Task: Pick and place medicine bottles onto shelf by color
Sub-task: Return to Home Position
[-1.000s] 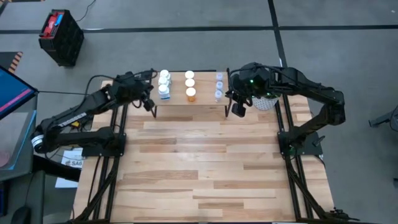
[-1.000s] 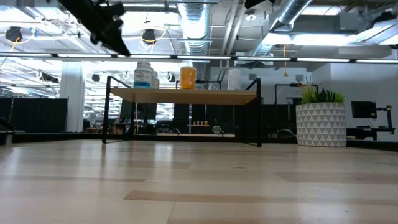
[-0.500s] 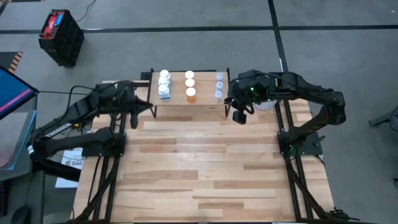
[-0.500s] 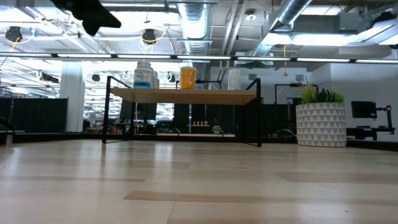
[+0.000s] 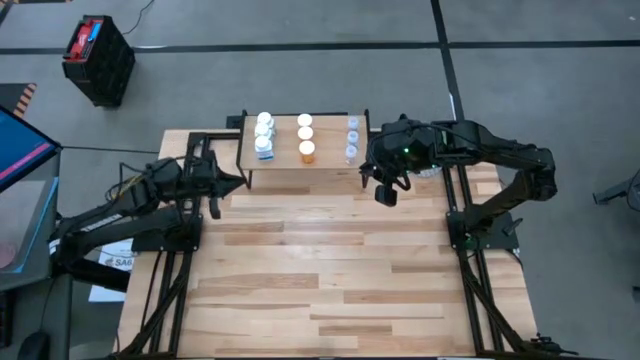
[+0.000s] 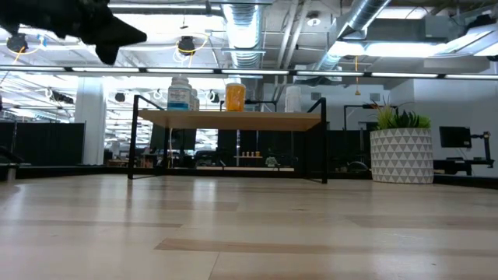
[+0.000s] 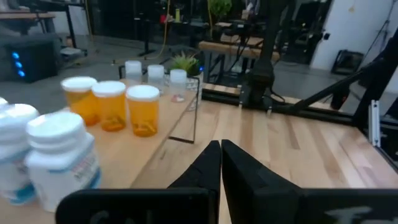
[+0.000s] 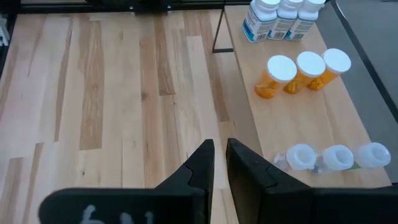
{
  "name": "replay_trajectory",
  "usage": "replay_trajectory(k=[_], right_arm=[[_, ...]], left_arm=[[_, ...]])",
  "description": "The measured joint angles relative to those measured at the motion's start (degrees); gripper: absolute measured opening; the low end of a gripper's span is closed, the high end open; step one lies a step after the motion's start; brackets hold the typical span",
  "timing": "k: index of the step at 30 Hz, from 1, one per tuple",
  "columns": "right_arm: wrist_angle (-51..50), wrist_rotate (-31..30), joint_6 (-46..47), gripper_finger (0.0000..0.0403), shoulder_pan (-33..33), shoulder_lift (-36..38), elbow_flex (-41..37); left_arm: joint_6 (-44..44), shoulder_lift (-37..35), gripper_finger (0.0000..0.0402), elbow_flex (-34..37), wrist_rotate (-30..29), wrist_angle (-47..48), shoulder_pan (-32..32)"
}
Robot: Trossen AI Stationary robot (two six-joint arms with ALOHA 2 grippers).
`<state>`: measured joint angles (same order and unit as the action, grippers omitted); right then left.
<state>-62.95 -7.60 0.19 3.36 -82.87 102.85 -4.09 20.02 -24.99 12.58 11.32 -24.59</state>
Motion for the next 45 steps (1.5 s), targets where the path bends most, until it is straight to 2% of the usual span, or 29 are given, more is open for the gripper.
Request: replay_trajectory(k=[11,18,22,30,45], right_arm=[[0.01,0.00,0.02,0.0065,0.02,0.00,0.00],[0.00,0.00,1.33,0.0065,0.02,0.00,0.00],[0.01,0.00,1.36,0.0065,0.02,0.00,0.00],[0.01,0.00,2.63,0.0065,0.04,0.00,0.00],[0.01,0.00,2.99,0.0065,0.04,0.00,0.00]], left_arm=[[1.09,-0.22,0.0000,11.25,-7.54,-16.05,9.20],[2.13,-0.19,0.0000,14.25,-14.12,-17.28,15.99],[4.82,-0.23,0.0000,15.98,-14.40,-19.29,18.90],[3.63,-0.21,0.0000,20.17,-16.86,-24.52,21.93],[4.65,-0.21,0.0000,21.48,-16.29,-25.04,22.17]])
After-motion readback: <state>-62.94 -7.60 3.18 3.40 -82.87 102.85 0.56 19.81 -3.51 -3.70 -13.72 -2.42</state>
